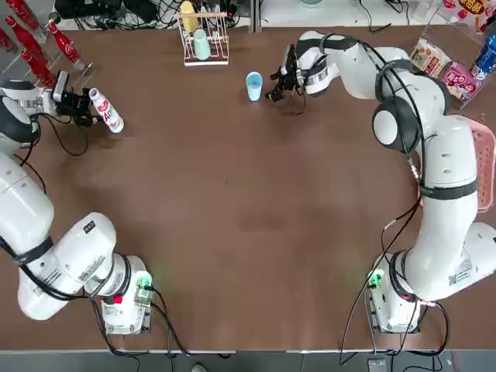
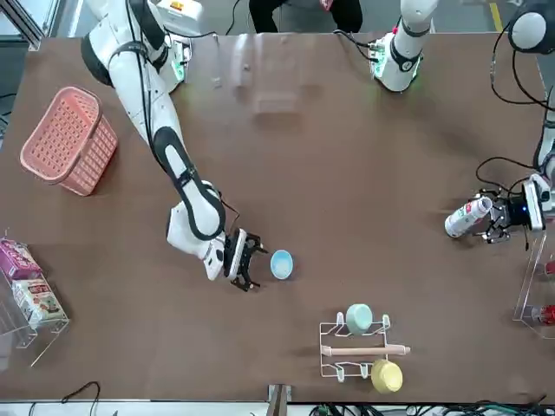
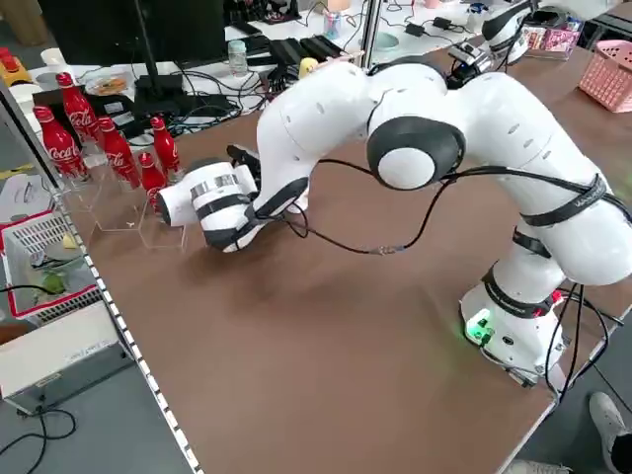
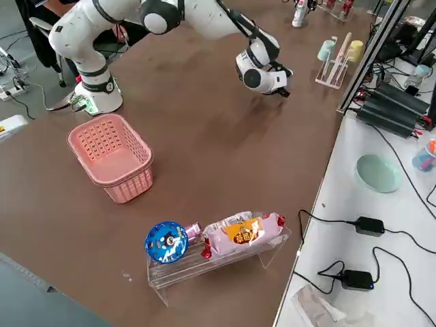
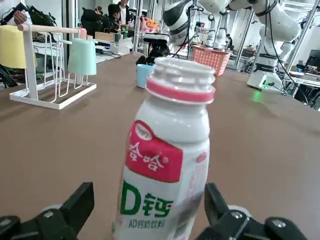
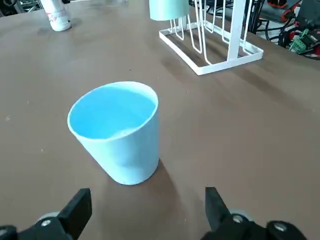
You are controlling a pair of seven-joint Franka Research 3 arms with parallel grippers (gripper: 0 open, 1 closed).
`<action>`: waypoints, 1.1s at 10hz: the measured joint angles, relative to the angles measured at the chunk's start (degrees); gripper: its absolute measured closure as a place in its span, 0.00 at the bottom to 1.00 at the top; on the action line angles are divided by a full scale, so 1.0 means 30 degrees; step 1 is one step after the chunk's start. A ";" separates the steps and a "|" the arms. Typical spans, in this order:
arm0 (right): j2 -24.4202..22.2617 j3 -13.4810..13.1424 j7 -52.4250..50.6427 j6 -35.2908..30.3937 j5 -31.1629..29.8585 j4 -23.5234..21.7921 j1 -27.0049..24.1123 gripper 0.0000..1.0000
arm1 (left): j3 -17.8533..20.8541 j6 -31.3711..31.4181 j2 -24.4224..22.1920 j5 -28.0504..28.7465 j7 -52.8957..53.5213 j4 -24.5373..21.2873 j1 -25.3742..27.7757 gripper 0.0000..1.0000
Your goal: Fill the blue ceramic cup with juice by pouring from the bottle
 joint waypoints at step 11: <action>0.0488 -0.0040 -0.0754 0.0590 0.0214 0.0701 0.0675 0.00 | -0.0701 -0.0131 0.0322 -0.0684 0.1111 -0.1546 -0.0158 0.05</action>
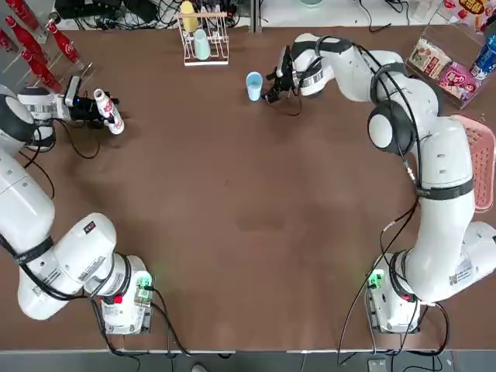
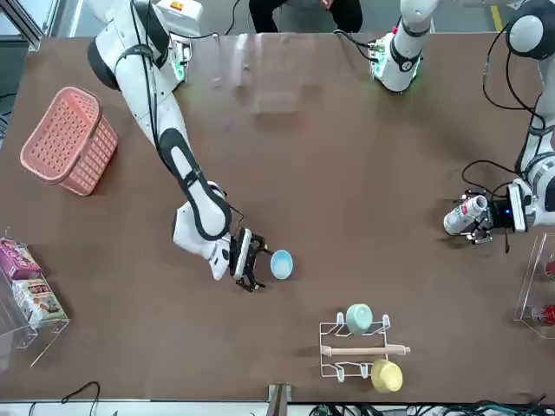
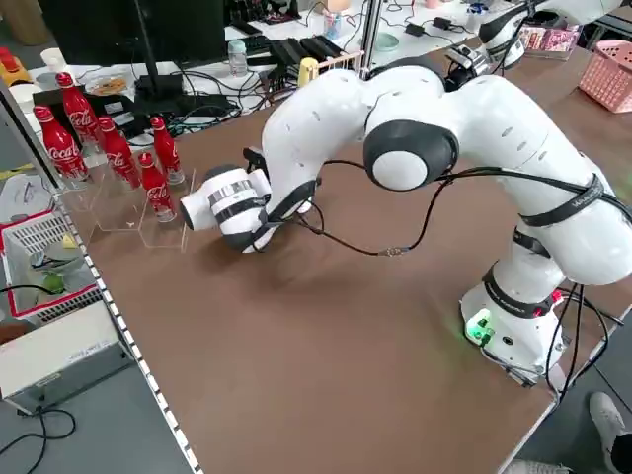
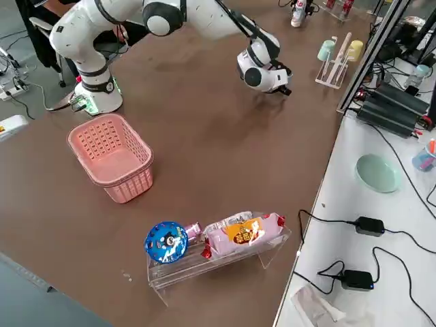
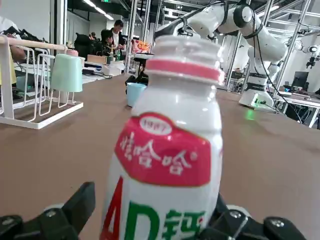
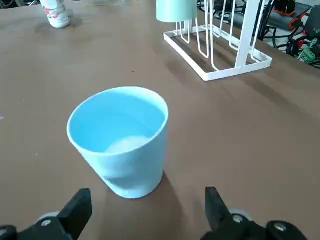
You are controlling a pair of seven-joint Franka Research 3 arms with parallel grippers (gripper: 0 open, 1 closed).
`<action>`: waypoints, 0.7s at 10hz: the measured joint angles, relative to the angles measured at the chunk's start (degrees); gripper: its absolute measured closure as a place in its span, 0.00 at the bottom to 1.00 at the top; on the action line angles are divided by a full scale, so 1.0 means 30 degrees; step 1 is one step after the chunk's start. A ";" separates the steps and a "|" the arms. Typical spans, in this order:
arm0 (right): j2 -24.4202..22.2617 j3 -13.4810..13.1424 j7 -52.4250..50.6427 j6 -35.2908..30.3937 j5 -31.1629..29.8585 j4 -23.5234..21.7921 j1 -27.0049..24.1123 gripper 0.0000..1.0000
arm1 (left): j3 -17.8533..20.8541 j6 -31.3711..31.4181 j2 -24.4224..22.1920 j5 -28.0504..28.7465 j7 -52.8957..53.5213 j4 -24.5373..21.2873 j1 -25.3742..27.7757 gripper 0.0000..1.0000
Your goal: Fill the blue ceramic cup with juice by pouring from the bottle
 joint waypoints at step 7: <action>0.0124 0.0496 0.0000 0.0570 0.0148 -0.0179 0.0376 0.00 | 0.0000 -0.0025 -0.0209 0.0355 0.0603 0.0049 0.0181 0.56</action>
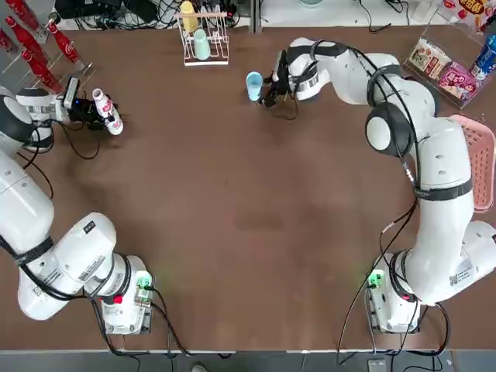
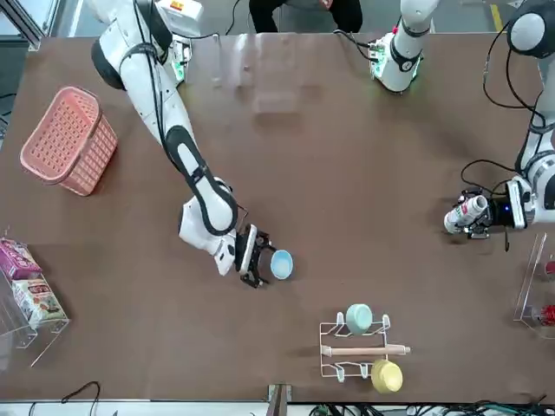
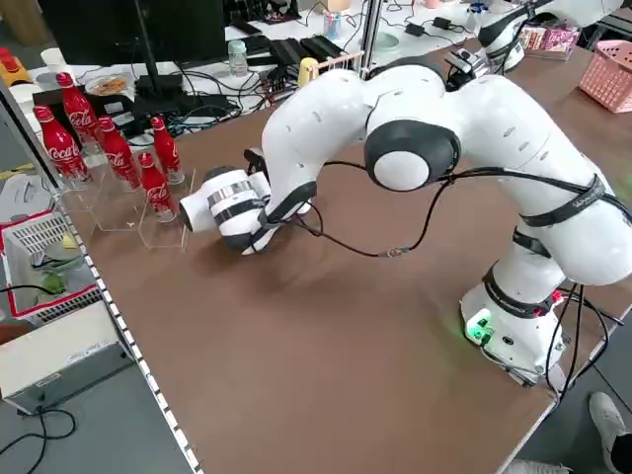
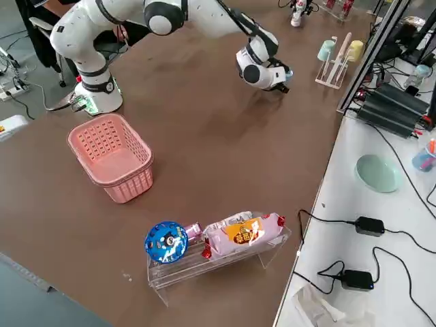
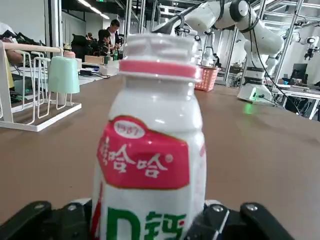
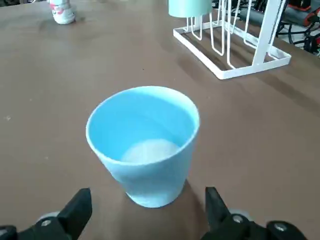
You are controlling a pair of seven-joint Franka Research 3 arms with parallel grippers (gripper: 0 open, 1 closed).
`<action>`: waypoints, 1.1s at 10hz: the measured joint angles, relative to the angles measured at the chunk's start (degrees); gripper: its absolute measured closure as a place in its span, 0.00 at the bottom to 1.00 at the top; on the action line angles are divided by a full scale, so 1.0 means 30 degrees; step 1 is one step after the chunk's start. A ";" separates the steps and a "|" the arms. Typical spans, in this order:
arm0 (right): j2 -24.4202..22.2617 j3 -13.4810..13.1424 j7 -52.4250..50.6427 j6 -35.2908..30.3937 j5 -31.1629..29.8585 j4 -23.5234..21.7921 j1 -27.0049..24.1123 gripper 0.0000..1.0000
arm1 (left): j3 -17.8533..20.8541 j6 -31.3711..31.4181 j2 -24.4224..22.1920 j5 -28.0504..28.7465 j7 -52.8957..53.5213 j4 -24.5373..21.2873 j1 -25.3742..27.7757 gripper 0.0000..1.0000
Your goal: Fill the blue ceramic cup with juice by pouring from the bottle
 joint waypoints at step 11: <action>0.0252 0.0652 0.0000 0.0615 0.0612 -0.0255 0.0144 0.00 | -0.1066 0.2176 -0.2677 -0.1898 -0.3828 0.0209 -0.6693 0.58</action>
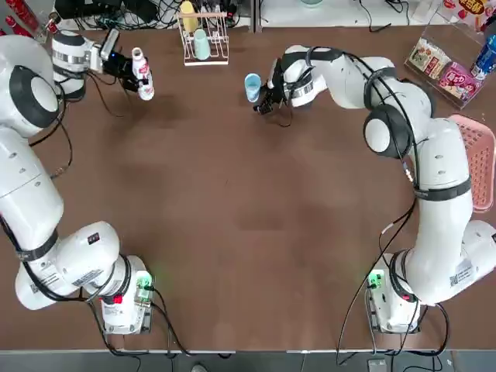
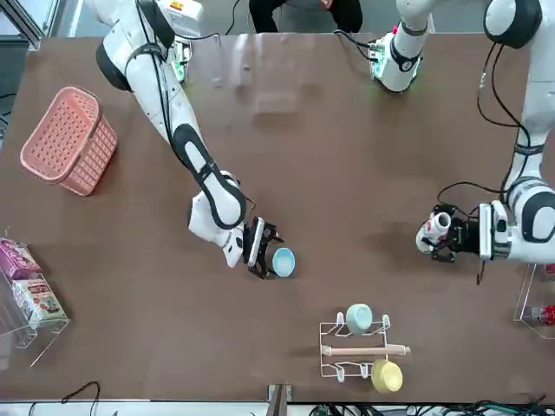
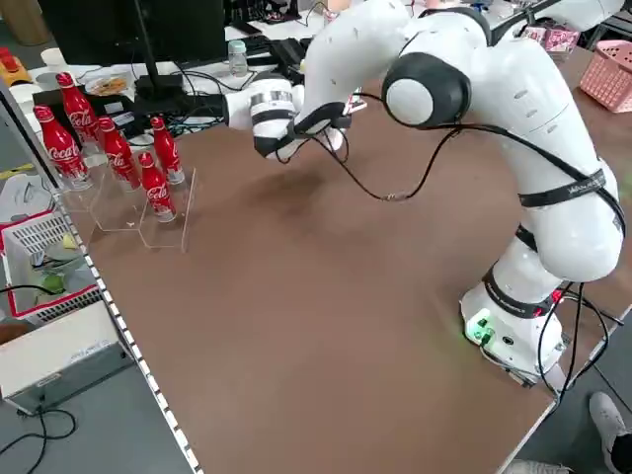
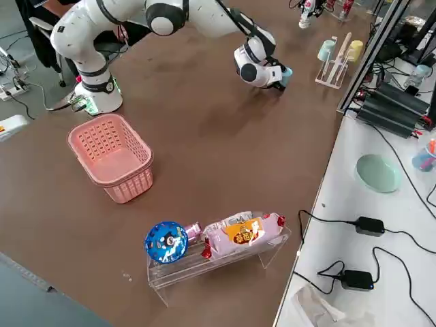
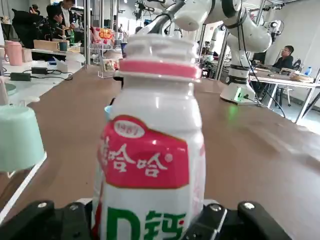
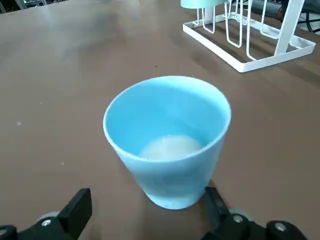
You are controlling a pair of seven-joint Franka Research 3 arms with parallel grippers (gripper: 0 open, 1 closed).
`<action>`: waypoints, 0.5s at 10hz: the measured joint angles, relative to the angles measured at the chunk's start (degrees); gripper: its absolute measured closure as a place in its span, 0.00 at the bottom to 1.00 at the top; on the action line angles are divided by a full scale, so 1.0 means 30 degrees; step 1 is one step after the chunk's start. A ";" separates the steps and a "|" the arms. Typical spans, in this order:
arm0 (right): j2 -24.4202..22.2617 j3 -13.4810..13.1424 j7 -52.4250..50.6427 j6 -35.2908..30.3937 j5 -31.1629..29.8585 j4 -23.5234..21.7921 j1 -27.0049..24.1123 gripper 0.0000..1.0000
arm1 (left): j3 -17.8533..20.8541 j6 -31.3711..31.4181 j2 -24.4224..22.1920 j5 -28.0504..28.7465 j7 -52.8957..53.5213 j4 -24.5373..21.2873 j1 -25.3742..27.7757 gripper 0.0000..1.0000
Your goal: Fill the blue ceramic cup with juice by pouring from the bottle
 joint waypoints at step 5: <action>0.0073 0.0069 0.0000 0.0002 0.0379 0.0270 0.0036 0.00 | -0.0050 0.4086 -0.1038 -0.0712 -0.2982 0.0122 -0.3668 0.58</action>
